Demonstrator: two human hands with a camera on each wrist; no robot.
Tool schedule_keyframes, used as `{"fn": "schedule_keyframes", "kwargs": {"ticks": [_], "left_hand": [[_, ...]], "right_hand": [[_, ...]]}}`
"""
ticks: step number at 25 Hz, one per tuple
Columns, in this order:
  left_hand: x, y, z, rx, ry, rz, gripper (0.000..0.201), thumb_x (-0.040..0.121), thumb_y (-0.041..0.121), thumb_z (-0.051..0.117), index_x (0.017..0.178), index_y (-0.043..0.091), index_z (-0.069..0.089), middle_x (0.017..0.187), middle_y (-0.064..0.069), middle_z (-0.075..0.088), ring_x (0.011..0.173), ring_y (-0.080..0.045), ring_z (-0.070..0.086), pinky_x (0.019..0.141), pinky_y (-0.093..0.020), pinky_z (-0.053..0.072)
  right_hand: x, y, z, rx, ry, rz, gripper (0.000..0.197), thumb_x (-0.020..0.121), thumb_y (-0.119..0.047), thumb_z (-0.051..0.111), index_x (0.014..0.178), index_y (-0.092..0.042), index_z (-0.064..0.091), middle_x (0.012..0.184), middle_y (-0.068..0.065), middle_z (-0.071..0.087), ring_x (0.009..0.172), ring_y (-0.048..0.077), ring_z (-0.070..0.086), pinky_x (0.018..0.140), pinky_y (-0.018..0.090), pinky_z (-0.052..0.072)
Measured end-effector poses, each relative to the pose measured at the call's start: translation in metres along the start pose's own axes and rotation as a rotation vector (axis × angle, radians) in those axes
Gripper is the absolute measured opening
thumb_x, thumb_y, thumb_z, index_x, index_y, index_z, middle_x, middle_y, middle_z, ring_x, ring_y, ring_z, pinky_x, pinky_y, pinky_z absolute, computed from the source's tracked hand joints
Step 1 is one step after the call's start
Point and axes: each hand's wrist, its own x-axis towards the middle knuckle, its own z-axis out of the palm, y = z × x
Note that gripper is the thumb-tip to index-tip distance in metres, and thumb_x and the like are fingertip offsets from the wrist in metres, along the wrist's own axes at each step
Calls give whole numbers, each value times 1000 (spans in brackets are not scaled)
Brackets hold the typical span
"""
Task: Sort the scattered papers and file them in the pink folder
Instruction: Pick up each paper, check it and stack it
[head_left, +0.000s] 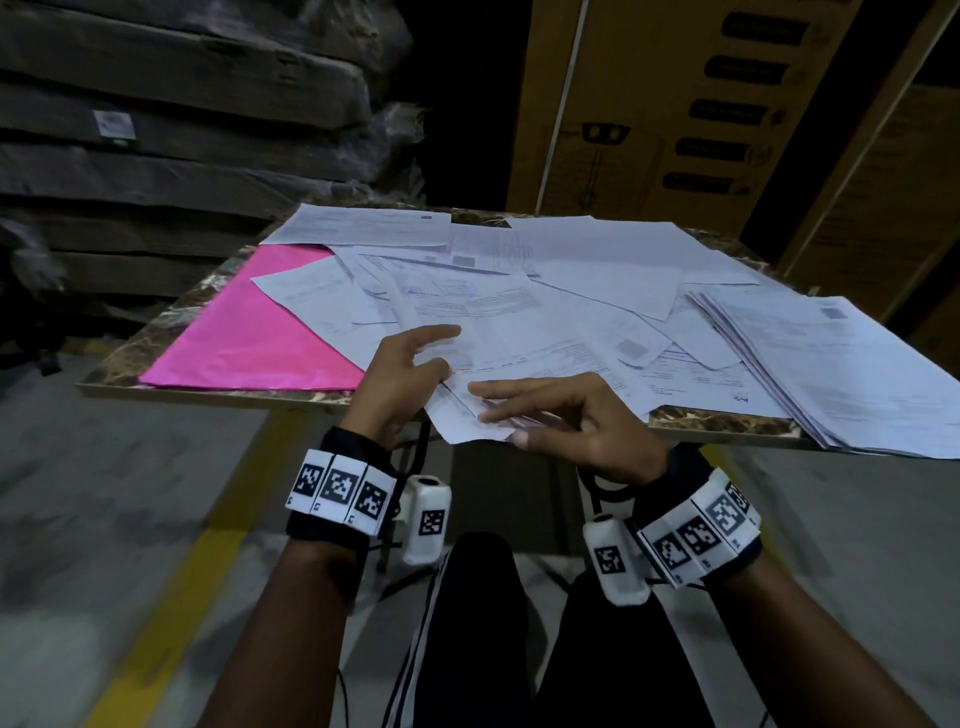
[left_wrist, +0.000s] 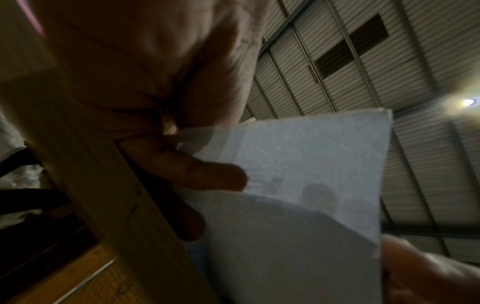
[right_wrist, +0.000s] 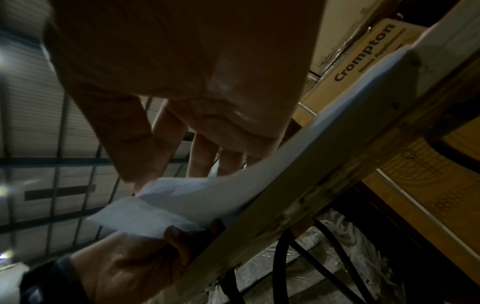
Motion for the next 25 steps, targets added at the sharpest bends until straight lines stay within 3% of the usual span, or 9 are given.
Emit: {"fn": "schedule_keyframes", "kwargs": {"ticks": [3, 5, 8, 11, 14, 16, 21, 23, 25], "left_hand": [[3, -3, 0, -35, 35, -71, 36, 89, -2, 57, 112, 21, 73, 123, -5, 67, 109, -22, 66, 96, -42, 56], [3, -6, 0, -53, 46, -73, 22, 91, 10, 66, 110, 18, 74, 119, -3, 70, 108, -19, 67, 98, -43, 54], [0, -4, 3, -110, 20, -63, 30, 85, 27, 79, 112, 15, 74, 118, 0, 71, 108, -15, 68, 98, -41, 55], [1, 4, 7, -116, 38, -30, 35, 86, 12, 77, 120, 13, 70, 121, -1, 67, 107, -14, 66, 95, -34, 55], [12, 6, 9, -51, 51, -24, 38, 87, 3, 70, 124, 13, 68, 125, -6, 65, 113, -21, 63, 98, -37, 53], [15, 2, 10, -9, 49, -42, 38, 88, 1, 65, 124, 13, 68, 126, -7, 64, 113, -21, 62, 96, -36, 53], [20, -6, 7, -16, 38, -73, 36, 88, 5, 63, 121, 18, 69, 122, -3, 65, 110, -22, 64, 96, -44, 54], [21, -6, 8, -31, 41, -86, 36, 88, 5, 63, 120, 20, 70, 120, -2, 66, 107, -22, 65, 94, -46, 56], [21, -6, 9, -35, 40, -95, 36, 88, 5, 62, 119, 21, 70, 121, -3, 66, 105, -23, 66, 91, -47, 57]], "right_hand": [[7, -1, -15, -23, 144, 35, 25, 92, -2, 64, 117, 1, 70, 125, 9, 69, 122, 17, 62, 106, 37, 48], [12, 4, -34, -72, 271, 133, 24, 93, -4, 65, 116, -3, 71, 119, 5, 72, 114, 14, 66, 99, 37, 54], [17, 17, -71, -203, 328, 279, 20, 94, -13, 66, 112, -13, 75, 116, -2, 73, 112, 8, 66, 100, 36, 53], [20, 35, -105, -382, 296, 449, 18, 93, -21, 66, 108, -22, 76, 120, -3, 70, 116, 14, 63, 102, 40, 50], [25, 49, -131, -490, 308, 600, 15, 91, -23, 68, 104, -27, 74, 129, 3, 66, 117, 22, 61, 102, 38, 48], [26, 52, -146, -510, 266, 680, 19, 92, -23, 68, 110, -19, 72, 135, 6, 61, 112, 22, 59, 95, 34, 47], [30, 50, -171, -566, 201, 832, 37, 93, -29, 68, 126, -12, 65, 142, 4, 48, 103, 27, 59, 78, 36, 56], [33, 50, -178, -669, 169, 876, 35, 93, -30, 67, 124, -12, 68, 139, 6, 53, 110, 29, 58, 86, 38, 55], [36, 53, -181, -851, 68, 897, 31, 93, -34, 66, 120, -20, 71, 139, 6, 57, 121, 28, 55, 99, 36, 46]]}}
